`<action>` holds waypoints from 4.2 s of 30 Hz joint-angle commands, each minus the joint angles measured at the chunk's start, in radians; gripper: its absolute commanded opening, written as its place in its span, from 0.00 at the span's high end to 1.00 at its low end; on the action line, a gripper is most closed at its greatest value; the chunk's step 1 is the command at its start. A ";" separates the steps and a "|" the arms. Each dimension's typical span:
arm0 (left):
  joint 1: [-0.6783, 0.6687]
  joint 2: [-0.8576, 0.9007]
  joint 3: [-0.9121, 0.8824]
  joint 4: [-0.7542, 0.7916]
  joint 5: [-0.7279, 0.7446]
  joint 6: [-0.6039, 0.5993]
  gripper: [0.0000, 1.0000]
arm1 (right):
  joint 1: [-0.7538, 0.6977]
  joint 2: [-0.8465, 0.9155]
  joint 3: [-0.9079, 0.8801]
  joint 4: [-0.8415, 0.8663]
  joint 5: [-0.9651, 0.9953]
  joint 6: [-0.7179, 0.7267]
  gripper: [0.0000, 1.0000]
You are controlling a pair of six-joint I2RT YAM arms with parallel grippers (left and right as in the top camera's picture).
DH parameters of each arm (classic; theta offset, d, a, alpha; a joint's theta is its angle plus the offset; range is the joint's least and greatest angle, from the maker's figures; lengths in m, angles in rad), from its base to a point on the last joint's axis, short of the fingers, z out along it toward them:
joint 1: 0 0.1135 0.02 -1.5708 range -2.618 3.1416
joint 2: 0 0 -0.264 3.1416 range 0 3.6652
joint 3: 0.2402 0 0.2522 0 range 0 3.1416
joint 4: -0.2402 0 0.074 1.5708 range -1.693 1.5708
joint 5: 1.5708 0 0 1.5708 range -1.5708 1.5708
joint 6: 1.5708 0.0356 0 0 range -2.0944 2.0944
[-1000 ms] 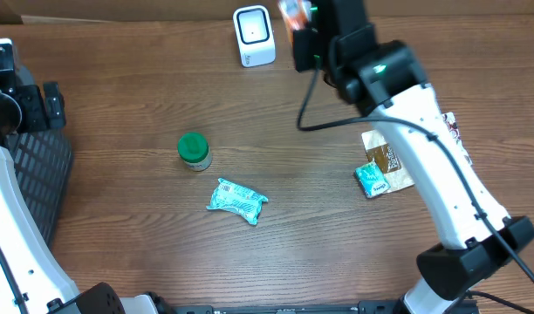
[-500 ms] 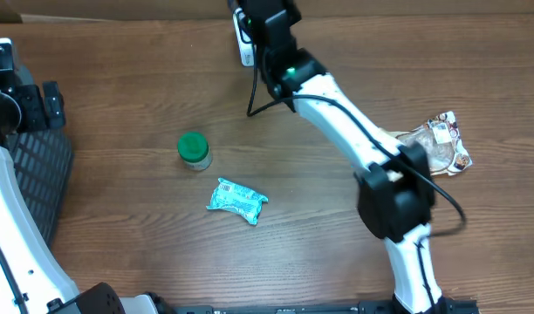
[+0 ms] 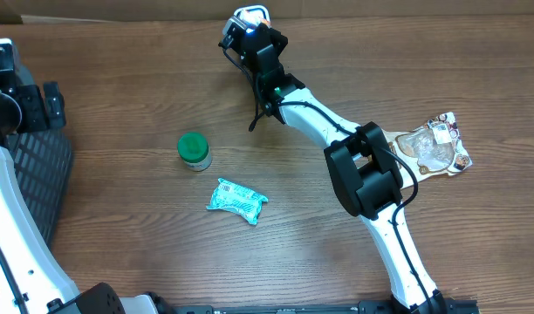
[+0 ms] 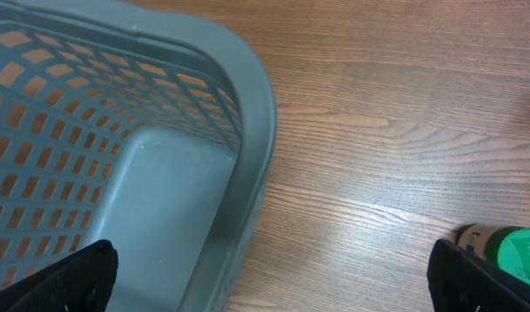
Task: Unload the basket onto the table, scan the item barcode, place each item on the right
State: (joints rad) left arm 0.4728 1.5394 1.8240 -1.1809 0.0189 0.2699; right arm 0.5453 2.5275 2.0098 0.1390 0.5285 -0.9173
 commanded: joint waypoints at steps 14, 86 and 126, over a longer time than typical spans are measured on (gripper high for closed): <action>-0.002 0.005 0.004 0.003 0.000 0.022 0.00 | 0.009 -0.008 0.007 0.017 0.021 -0.020 0.96; -0.002 0.005 0.004 0.003 0.000 0.022 0.00 | -0.358 -0.586 -0.374 -1.605 -1.117 0.800 0.55; -0.002 0.005 0.004 0.003 0.000 0.022 0.00 | 0.276 -0.460 -0.647 -0.966 -0.734 1.361 0.61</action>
State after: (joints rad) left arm 0.4728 1.5394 1.8240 -1.1809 0.0189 0.2699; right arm 0.8497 2.0083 1.3781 -0.8261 -0.2329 0.4301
